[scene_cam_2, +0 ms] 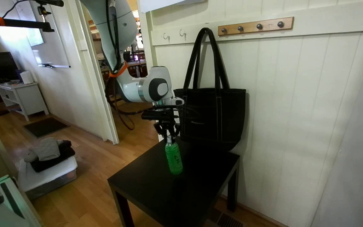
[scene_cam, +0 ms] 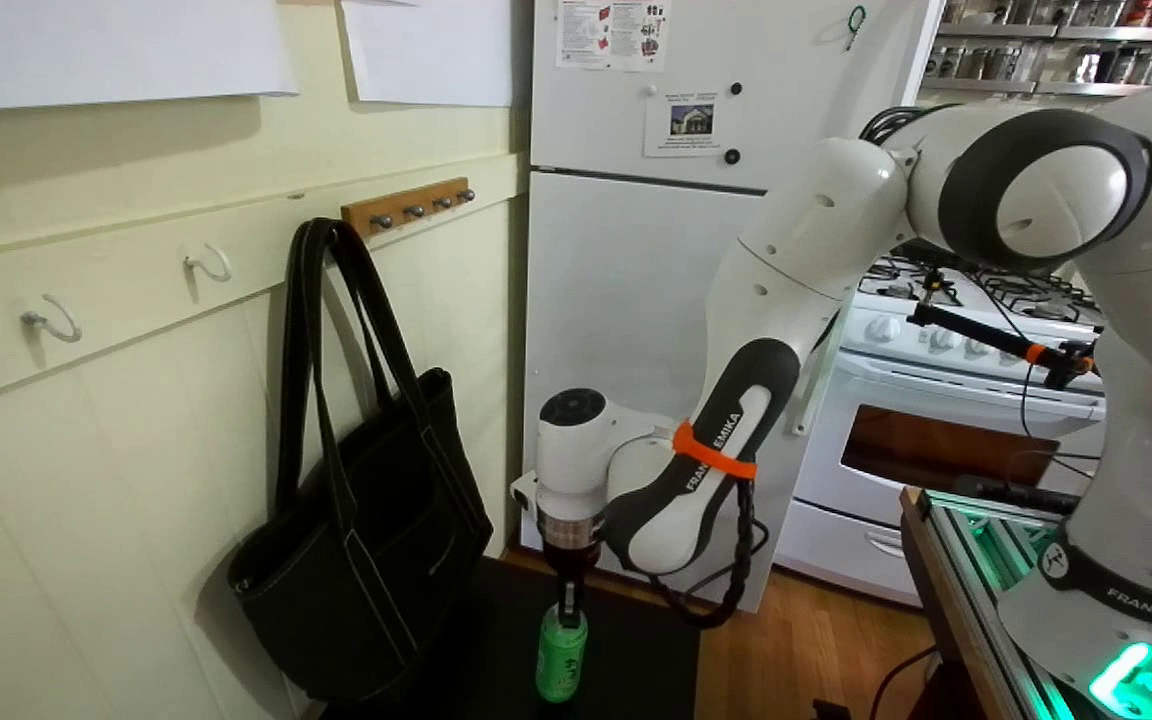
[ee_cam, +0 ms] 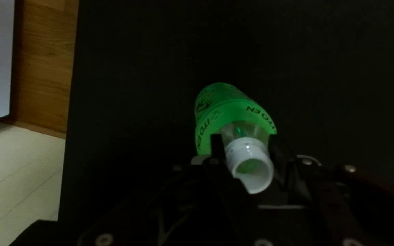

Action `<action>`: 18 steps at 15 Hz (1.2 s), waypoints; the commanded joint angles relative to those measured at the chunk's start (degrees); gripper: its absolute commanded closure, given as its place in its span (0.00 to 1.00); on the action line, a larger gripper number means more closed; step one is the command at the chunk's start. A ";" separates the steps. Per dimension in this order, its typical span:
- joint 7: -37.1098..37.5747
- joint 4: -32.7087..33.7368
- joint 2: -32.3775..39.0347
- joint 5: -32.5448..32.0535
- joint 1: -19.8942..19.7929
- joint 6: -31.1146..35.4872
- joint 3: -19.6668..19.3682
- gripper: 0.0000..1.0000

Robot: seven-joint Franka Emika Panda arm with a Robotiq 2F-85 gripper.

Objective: Put the bottle in the bag and put the bag on the chair

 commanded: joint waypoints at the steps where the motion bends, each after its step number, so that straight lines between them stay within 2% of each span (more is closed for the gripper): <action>1: -1.83 -3.65 -7.62 -2.67 0.52 -5.58 0.52 0.88; 5: -3.03 -4.92 -14.76 -5.33 0.93 -12.14 0.65 0.88; 11: -2.52 -2.23 -22.42 -12.16 1.16 -22.54 0.59 0.88; 15: -3.74 0.35 -25.17 -15.98 0.65 -26.21 1.25 0.88; 18: -5.45 2.91 -25.52 -19.11 0.24 -25.71 1.39 0.88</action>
